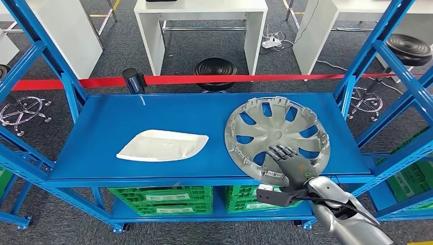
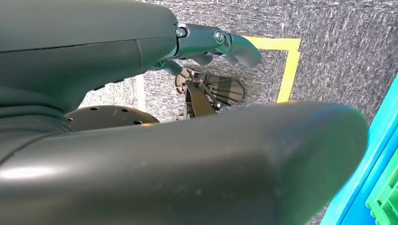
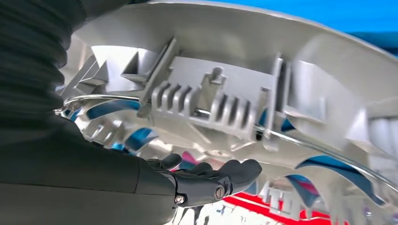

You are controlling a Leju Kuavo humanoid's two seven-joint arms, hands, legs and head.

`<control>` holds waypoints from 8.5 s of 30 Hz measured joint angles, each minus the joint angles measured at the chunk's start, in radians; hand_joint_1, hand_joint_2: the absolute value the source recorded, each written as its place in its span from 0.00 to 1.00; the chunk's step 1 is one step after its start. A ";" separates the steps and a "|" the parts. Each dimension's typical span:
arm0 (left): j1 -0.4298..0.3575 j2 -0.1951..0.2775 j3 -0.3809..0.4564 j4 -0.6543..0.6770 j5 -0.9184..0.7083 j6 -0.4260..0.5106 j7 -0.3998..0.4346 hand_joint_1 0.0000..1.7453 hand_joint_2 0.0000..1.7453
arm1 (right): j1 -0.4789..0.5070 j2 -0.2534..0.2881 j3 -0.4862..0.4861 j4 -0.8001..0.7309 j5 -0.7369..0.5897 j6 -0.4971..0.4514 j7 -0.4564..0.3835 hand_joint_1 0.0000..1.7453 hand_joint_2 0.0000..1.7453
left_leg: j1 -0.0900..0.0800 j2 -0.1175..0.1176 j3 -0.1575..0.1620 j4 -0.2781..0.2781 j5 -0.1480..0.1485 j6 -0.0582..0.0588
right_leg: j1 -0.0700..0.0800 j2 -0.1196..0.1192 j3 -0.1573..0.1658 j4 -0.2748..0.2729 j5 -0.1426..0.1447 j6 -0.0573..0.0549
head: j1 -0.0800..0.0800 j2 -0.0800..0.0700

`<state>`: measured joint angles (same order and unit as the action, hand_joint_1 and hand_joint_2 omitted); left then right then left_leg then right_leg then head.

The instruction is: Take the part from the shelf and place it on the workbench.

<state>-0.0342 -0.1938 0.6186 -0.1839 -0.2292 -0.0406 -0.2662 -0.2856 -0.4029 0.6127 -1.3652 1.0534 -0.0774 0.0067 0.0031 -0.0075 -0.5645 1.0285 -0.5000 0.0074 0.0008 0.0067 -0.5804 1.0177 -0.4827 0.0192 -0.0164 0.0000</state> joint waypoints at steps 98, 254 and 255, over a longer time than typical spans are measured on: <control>-0.005 0.077 0.037 -0.003 -0.090 -0.023 -0.043 0.00 0.00 | 0.281 0.313 -0.536 -0.532 -1.440 0.669 -0.431 1.00 1.00 | 0.000 0.000 0.004 -0.006 -0.002 -0.004 | 0.000 0.000 0.000 0.000 -0.005 -0.007 | 0.000 0.000; -0.017 0.136 0.128 -0.018 -0.177 -0.009 0.011 0.00 0.00 | 0.182 0.288 -0.436 -0.468 -1.330 0.728 -0.542 1.00 1.00 | 0.020 0.031 -0.145 0.164 -0.021 -0.050 | -0.019 -0.001 0.035 -0.002 -0.026 -0.026 | 0.011 0.000; -0.016 0.136 0.130 -0.018 -0.177 -0.009 0.012 0.00 0.00 | 0.182 0.288 -0.437 -0.469 -1.329 0.728 -0.542 1.00 1.00 | 0.018 0.019 -0.168 0.232 -0.056 -0.050 | -0.018 0.010 0.030 -0.001 -0.022 -0.027 | 0.009 0.000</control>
<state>-0.0506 -0.0576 0.7481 -0.2017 -0.4064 -0.0496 -0.2543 -0.1034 -0.1145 0.1757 -1.8338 -0.2756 0.6507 -0.5357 0.0215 0.0114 -0.7329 1.2610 -0.5559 -0.0423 -0.0169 0.0165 -0.5505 1.0167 -0.5049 -0.0083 -0.0072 0.0000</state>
